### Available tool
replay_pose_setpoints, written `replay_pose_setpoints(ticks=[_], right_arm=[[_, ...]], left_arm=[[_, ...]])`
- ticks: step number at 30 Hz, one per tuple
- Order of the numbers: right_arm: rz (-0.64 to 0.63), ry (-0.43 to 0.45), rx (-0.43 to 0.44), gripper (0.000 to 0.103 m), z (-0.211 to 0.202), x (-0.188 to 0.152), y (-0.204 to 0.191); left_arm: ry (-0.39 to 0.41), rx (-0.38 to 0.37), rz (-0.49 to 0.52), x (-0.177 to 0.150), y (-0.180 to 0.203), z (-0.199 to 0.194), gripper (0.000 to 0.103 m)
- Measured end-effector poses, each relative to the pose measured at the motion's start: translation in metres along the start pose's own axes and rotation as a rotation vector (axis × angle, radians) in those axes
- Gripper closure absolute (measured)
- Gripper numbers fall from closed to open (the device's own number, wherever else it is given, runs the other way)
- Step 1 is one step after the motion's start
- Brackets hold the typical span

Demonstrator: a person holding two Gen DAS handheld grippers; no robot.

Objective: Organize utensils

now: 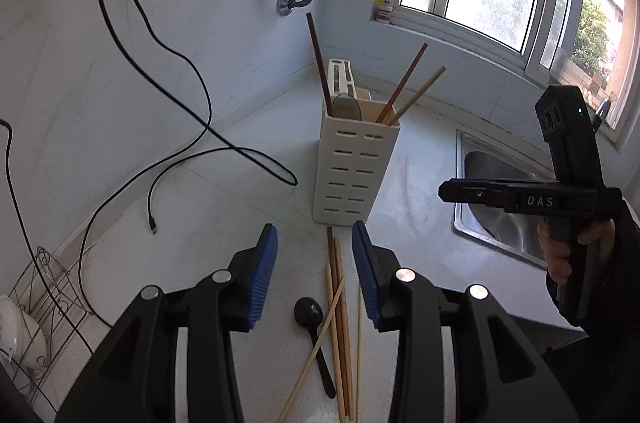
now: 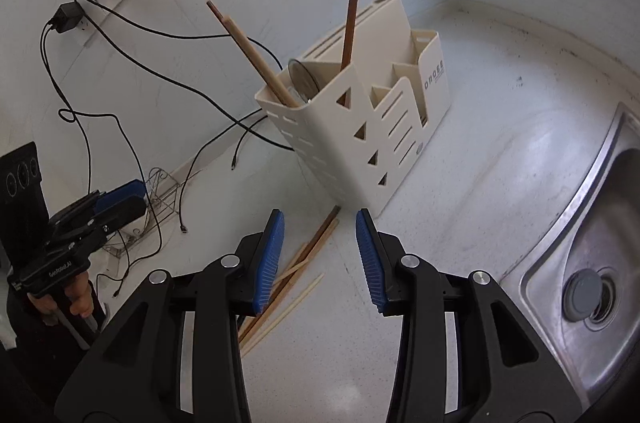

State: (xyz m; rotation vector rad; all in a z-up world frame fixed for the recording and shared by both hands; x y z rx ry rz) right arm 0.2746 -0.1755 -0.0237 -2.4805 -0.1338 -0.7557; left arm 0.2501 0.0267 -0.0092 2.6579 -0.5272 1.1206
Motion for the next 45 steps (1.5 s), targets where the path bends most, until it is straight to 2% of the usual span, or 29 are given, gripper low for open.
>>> replay_pose_setpoints(ticks=[4,6,11,14,17,23,28,34,39,41,45], right_arm=[[0.104,-0.081,0.001,0.07,0.027,-0.026,0.003],[0.121,-0.113,-0.028,0.071,0.04,-0.037,0.003],[0.16,-0.176,-0.052,0.072,0.066,-0.062,-0.004],[0.156,-0.182,-0.086,0.073,0.078,-0.071,-0.009],[0.153,-0.187,-0.119,0.08,0.089,-0.077,-0.012],[0.148,-0.187,-0.197,0.088,0.11,-0.09,-0.013],[0.117,-0.157,-0.262,0.088,0.121,-0.092,-0.019],[0.095,-0.139,-0.321,0.088,0.133,-0.084,-0.021],[0.066,-0.157,-0.401,0.088,0.141,-0.078,-0.023],[0.052,-0.16,-0.431,0.088,0.143,-0.077,-0.026],[0.02,-0.151,-0.496,0.091,0.149,-0.076,-0.029]], left_arm=[[-0.073,0.018,0.015,-0.041,-0.006,0.005,0.065],[-0.098,0.032,-0.002,-0.057,-0.013,0.007,0.065],[-0.119,0.023,-0.024,-0.09,-0.029,0.003,0.065],[-0.124,0.007,0.019,-0.106,-0.03,0.0,0.065],[-0.139,-0.009,0.062,-0.122,-0.029,-0.001,0.065],[-0.176,-0.059,0.062,-0.147,-0.03,0.014,0.067],[-0.208,-0.098,0.108,-0.164,-0.029,0.023,0.068],[-0.226,-0.153,0.218,-0.181,-0.02,0.023,0.068],[-0.241,-0.173,0.218,-0.186,-0.025,0.024,0.068],[-0.25,-0.175,0.225,-0.188,-0.027,0.026,0.071],[-0.264,-0.204,0.232,-0.19,-0.027,0.027,0.084]])
Point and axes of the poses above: each gripper's, at about its wrist camera, not at the fingertips, and z roughly the way its jaws point, y to its right, x to its top, the point moved 9 cm from there along z, roughly the way its jaws point, and after that the axes turned 1 degree about z, right-handed, at the moved point
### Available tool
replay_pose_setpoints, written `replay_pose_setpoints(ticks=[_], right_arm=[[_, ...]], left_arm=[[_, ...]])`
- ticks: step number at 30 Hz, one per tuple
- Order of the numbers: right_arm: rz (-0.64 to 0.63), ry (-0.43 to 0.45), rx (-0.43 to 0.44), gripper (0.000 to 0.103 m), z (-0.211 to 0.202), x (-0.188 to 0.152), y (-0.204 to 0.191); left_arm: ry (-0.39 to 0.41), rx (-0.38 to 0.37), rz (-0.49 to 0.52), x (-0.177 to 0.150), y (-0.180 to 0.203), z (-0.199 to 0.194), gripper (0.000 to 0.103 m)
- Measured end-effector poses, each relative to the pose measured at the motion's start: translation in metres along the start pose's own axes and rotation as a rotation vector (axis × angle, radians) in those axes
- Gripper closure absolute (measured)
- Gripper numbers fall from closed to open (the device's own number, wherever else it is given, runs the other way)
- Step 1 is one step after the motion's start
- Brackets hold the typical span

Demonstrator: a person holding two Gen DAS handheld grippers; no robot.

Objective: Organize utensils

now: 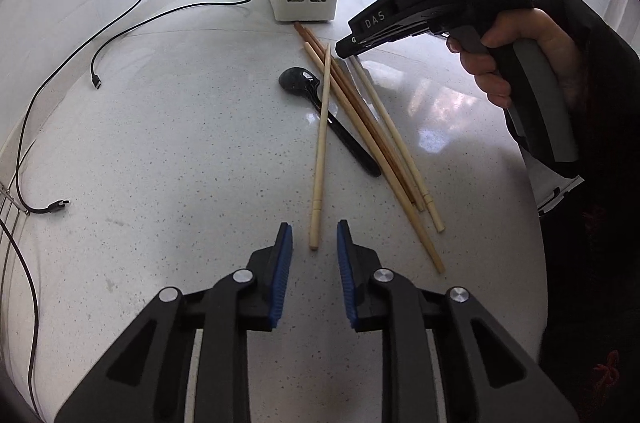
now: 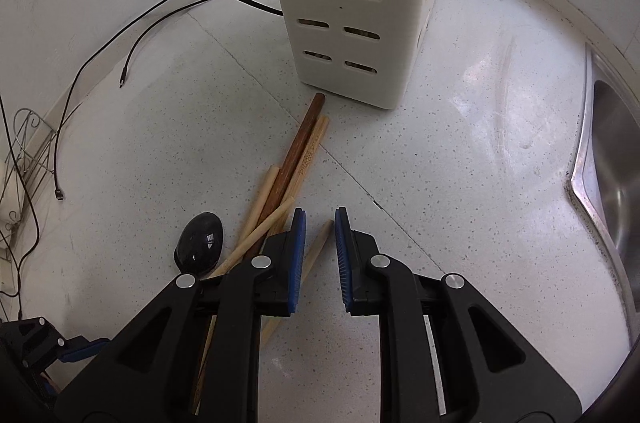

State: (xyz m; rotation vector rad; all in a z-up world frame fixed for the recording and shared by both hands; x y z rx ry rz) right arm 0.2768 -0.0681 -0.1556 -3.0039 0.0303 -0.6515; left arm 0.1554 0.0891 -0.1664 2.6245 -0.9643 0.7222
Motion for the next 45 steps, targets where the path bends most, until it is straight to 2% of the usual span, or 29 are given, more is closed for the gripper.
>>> replay_pose_setpoints(ticks=[9,15,18,22,29,35,45], right_arm=[[-0.028,0.025,-0.089,0.093,0.002,-0.001,-0.01],[-0.009,0.058,-0.131,0.093,0.002,-0.003,-0.008],[-0.015,0.071,-0.141,0.097,0.002,-0.004,-0.011],[0.001,0.077,-0.113,0.099,-0.002,-0.006,-0.004],[0.08,0.117,-0.006,0.099,-0.014,-0.01,0.018],[0.095,0.235,0.097,0.099,-0.043,-0.002,0.027],[0.086,0.411,0.18,0.099,-0.102,0.013,0.038]], left_arm=[[-0.02,-0.001,0.018,0.002,-0.002,0.002,0.092],[-0.048,0.032,0.05,0.003,0.001,0.005,0.095],[-0.056,0.045,0.055,0.004,-0.001,0.006,0.098],[-0.053,0.061,0.061,0.006,-0.001,0.006,0.098],[-0.022,0.083,0.033,0.01,-0.006,-0.005,0.099],[0.045,0.096,0.025,0.026,-0.002,-0.027,0.099],[0.17,0.127,-0.031,0.075,0.006,-0.061,0.099]])
Point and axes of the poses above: each gripper's, at about its wrist camera, not at the fingertips, and z roughly the way its jaws point, y to its right, x to its top, the point moved 9 cm from there along z, roughly the way its jaws point, and after that the axes turned 1 degree about z, right-handed, at the moved point
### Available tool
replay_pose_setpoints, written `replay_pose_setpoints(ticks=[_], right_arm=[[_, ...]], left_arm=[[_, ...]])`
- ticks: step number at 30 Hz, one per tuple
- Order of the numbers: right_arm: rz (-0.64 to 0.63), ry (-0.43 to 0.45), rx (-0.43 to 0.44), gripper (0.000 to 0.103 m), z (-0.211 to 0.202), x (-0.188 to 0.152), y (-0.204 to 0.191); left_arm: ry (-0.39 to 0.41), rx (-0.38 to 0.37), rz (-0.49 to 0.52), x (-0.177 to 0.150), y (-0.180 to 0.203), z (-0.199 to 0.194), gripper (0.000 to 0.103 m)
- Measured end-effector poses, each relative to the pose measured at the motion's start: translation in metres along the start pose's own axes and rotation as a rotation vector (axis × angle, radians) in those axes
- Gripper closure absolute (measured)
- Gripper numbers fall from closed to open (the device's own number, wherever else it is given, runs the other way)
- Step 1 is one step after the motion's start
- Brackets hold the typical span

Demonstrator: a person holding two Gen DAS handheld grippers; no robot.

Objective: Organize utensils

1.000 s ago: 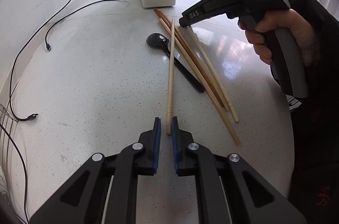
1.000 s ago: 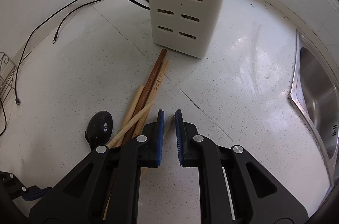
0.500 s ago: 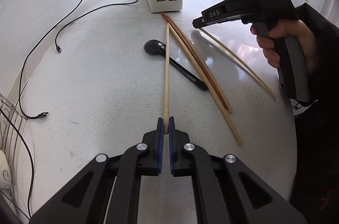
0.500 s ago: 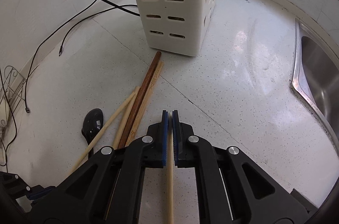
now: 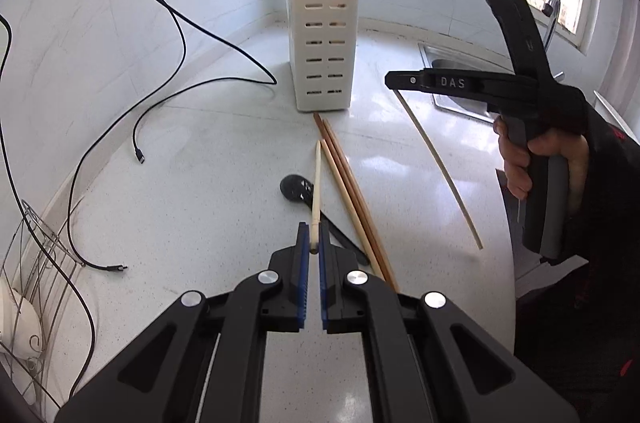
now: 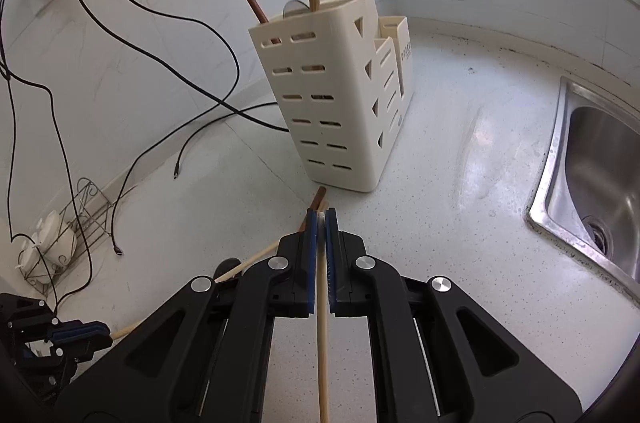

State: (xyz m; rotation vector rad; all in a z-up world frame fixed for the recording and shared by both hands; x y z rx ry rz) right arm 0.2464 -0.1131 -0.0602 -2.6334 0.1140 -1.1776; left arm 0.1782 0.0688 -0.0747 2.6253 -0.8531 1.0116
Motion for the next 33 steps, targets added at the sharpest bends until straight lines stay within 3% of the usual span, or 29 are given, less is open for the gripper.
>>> replay_pose_setpoints(ticks=[12,24,33], right_arm=[[-0.063,0.17,0.061,0.099,-0.053,0.041,-0.001],[-0.152,0.389,0.205,0.099,-0.092,0.095,-0.012],[-0.153,0.563,0.315,0.099,-0.122,0.153,-0.009]], left_arm=[[0.098,0.074,-0.029,0.074,0.004,-0.014,0.099],[0.161,0.16,-0.112,0.137,0.002,-0.016,0.099],[0.254,0.157,-0.148,0.183,0.002,-0.031,0.099]])
Point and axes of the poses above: each gripper's, at about its wrist camera, not at the fingertips, and z roughly the way its jaws point, y to its right, x to its top, the point moved 9 cm from there along z, roughly the way its jaws point, and after that the axes turned 1 degree about z, right-handed, at the moved point
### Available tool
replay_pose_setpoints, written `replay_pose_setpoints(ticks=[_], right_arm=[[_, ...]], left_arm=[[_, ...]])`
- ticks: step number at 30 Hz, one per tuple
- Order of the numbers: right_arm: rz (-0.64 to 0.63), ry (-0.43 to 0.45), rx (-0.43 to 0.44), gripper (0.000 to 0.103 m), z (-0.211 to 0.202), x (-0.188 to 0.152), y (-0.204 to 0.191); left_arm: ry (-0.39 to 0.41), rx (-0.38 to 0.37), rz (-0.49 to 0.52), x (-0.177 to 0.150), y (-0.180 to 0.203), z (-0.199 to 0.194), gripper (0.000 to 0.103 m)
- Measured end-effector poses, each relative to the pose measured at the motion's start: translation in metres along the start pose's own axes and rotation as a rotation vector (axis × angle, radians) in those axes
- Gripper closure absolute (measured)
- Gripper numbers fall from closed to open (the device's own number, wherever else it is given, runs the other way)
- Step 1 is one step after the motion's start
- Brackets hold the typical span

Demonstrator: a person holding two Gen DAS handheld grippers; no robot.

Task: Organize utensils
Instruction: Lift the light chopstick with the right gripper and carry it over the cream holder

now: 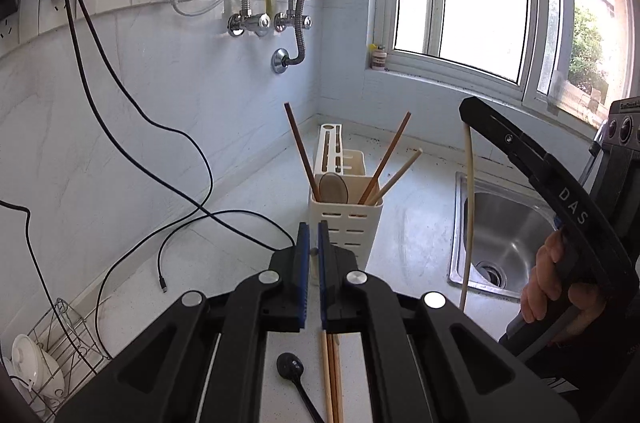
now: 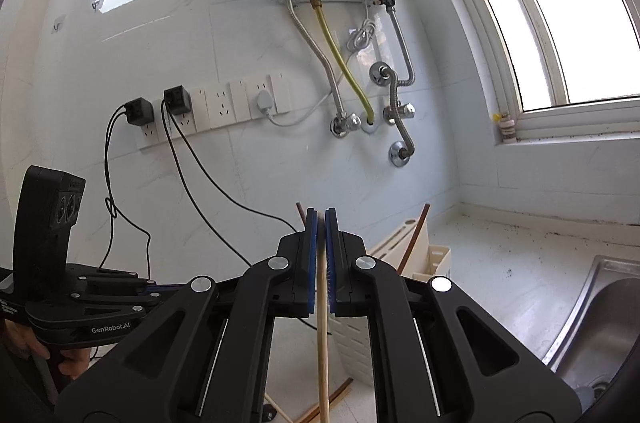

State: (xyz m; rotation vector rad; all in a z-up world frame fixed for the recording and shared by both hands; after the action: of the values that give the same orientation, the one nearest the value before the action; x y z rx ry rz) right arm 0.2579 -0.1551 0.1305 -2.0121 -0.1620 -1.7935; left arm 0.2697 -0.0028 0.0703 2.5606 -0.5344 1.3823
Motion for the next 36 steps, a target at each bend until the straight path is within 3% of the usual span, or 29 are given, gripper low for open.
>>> replay_pose_setpoints(ticks=[9,15,24,36], right_arm=[[0.025,0.178,-0.029,0.099,0.025,0.059,0.026],[0.017,0.243,-0.023,0.099,0.054,0.083,0.04],[0.029,0.249,0.01,0.099,0.093,0.083,0.05],[0.055,0.138,0.035,0.099,0.121,0.05,0.059]], left_arm=[[0.115,-0.027,-0.04,0.066,-0.003,-0.008,0.099],[0.19,-0.038,-0.066,0.108,-0.007,-0.017,0.099],[0.25,-0.027,-0.075,0.14,-0.013,-0.006,0.099],[0.171,-0.072,-0.065,0.123,-0.011,0.045,0.099]])
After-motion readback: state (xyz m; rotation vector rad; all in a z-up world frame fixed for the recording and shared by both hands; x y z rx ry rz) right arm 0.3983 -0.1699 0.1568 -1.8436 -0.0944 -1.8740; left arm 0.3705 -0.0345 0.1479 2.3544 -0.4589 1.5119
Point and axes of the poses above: each gripper's, at about its wrist camera, not at the fingertips, and z roughly the way its jaws point, y to its right, x to its top, the point moved 9 cm from there along z, roughly the way its jaws point, and after that the axes turned 1 degree about z, right-handed, at the moved point
